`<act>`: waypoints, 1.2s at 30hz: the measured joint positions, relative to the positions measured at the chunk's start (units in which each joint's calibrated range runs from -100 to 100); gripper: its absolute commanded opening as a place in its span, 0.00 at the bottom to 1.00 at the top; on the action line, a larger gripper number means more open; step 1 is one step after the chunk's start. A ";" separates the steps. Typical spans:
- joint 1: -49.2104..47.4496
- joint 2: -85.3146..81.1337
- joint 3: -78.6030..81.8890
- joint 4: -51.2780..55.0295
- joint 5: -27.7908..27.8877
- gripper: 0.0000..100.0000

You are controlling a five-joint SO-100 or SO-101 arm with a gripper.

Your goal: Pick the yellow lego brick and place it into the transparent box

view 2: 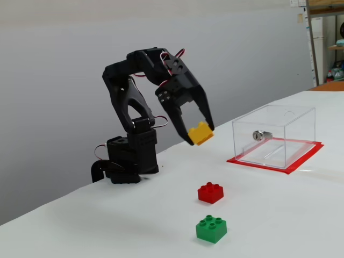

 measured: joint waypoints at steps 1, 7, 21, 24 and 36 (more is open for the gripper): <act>-2.56 -0.68 -0.79 0.17 1.37 0.10; -17.20 -2.11 -6.71 0.17 10.26 0.11; -43.80 -1.86 -12.62 0.17 15.58 0.10; -48.29 0.42 -13.33 0.17 15.58 0.10; -59.72 18.10 -22.15 0.17 15.58 0.11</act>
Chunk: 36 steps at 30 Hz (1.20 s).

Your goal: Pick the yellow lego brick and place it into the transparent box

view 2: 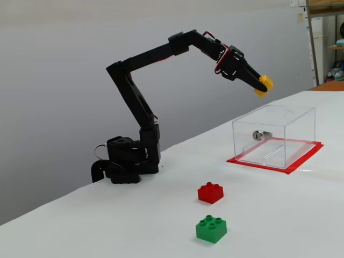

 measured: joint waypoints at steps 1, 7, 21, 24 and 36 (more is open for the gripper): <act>-0.53 1.44 -1.06 0.00 0.00 0.11; -4.70 9.89 -5.38 0.00 0.00 0.11; -12.39 15.14 -6.53 -0.17 0.00 0.11; -12.29 15.14 -6.53 -0.17 0.00 0.11; -12.29 15.14 -6.53 -0.17 0.00 0.32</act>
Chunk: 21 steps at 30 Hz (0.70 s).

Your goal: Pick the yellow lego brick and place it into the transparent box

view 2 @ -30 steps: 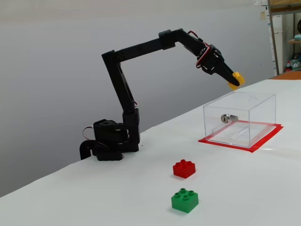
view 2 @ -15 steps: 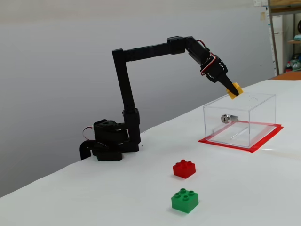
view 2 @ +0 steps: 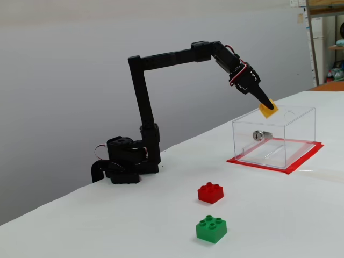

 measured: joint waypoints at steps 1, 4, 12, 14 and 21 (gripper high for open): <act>0.00 0.00 0.00 0.00 0.00 0.33; 0.00 0.00 0.00 0.00 0.00 0.33; 0.00 0.00 0.00 0.00 0.00 0.33; 0.00 0.00 0.00 0.00 0.00 0.33; 1.18 -1.35 -0.35 0.00 0.00 0.32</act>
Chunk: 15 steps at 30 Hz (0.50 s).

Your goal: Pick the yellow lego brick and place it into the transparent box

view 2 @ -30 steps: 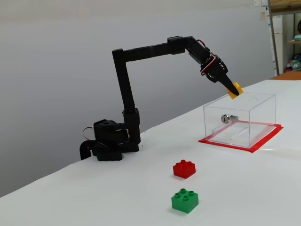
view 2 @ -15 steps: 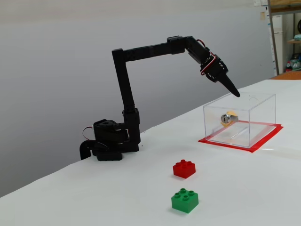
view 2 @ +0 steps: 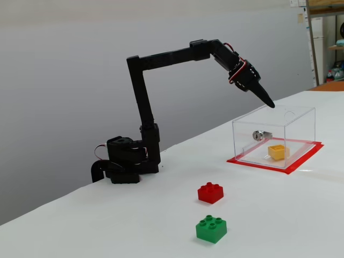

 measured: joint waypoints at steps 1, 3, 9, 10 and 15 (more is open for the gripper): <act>0.43 -0.25 0.00 0.00 0.00 0.31; 1.39 -1.01 0.00 0.00 0.00 0.25; 5.66 -5.16 0.00 0.00 0.10 0.04; 6.62 -6.00 0.00 0.00 0.10 0.02; 12.71 -10.06 0.00 0.17 0.10 0.01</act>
